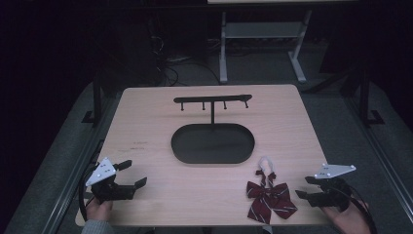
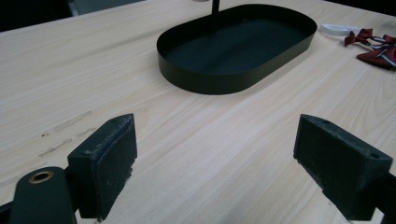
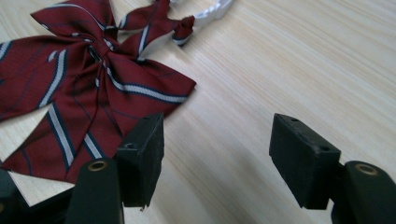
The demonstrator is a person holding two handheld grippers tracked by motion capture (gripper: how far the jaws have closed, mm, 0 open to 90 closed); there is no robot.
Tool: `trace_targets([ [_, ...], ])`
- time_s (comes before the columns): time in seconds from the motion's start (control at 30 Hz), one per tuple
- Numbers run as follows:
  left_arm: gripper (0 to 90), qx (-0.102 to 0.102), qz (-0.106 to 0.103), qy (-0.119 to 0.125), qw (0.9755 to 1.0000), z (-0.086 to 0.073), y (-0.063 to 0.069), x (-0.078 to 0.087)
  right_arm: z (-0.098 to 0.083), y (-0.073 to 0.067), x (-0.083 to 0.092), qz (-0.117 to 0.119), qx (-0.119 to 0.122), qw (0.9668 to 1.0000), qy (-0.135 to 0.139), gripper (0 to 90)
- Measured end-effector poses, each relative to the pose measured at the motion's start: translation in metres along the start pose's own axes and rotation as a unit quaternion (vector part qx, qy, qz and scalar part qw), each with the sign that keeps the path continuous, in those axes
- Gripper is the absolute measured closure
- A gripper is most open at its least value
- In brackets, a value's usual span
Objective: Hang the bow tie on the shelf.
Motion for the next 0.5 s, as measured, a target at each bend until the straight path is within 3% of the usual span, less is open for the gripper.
trace_targets([
  [0.23,13.1,0.003,0.002,0.0,1.0,-0.001,0.001,0.001,0.003,-0.002,-0.003,0.008,0.003,1.0,-0.002,34.2],
  [0.5,13.1,0.005,0.002,0.008,1.0,0.0,0.0,0.005,0.022,-0.008,-0.009,0.02,0.011,0.9996,-0.015,33.9],
])
Point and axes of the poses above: each handheld gripper's, and its own axes: x roughly backward along the jaws, z roughly out of its top, y roughly to its right, the point moved 4 cm from there along -x, roughly forward along the jaws, and after that the axes turned 4 degrees about x, right-handed, at the moved point
